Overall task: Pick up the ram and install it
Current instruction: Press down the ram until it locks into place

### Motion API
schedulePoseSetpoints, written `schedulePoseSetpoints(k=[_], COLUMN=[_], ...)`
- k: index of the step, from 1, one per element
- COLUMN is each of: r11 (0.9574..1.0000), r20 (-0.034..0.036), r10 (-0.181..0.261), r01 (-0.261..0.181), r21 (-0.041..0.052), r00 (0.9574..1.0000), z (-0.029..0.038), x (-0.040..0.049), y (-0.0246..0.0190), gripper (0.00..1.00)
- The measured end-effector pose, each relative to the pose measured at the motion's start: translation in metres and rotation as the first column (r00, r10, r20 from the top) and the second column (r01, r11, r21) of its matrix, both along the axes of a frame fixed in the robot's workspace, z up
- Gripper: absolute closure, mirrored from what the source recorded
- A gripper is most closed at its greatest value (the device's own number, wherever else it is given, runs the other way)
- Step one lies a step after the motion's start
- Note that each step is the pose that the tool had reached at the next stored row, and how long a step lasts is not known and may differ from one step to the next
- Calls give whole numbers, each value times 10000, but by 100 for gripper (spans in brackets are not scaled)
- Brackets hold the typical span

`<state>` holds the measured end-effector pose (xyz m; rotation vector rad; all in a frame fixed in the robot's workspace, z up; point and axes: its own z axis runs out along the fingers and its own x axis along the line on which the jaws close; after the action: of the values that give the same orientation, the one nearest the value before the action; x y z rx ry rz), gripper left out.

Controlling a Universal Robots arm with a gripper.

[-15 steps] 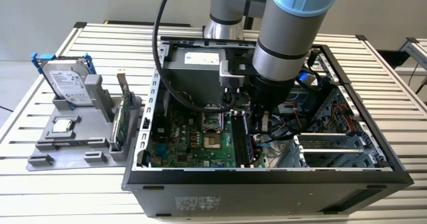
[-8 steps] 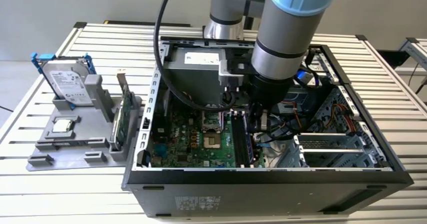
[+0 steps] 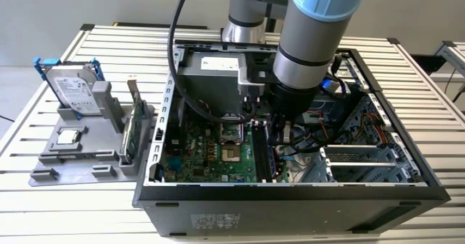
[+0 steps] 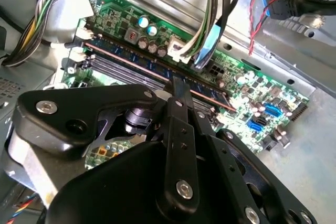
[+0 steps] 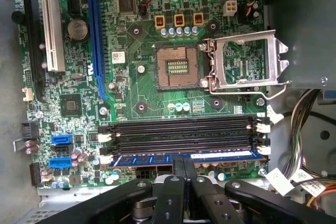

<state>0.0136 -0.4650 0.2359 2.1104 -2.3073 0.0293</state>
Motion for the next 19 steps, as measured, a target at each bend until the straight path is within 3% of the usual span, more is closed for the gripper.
schedulePoseSetpoints(k=[13, 19], r11=[10000, 10000], r20=[-8, -17], r10=[3, 3], r01=[-3, -3], r21=[-11, -35], r00=[10000, 10000], z=[-185, -184], x=[-1, 0], y=[0, 5], gripper=[100, 100])
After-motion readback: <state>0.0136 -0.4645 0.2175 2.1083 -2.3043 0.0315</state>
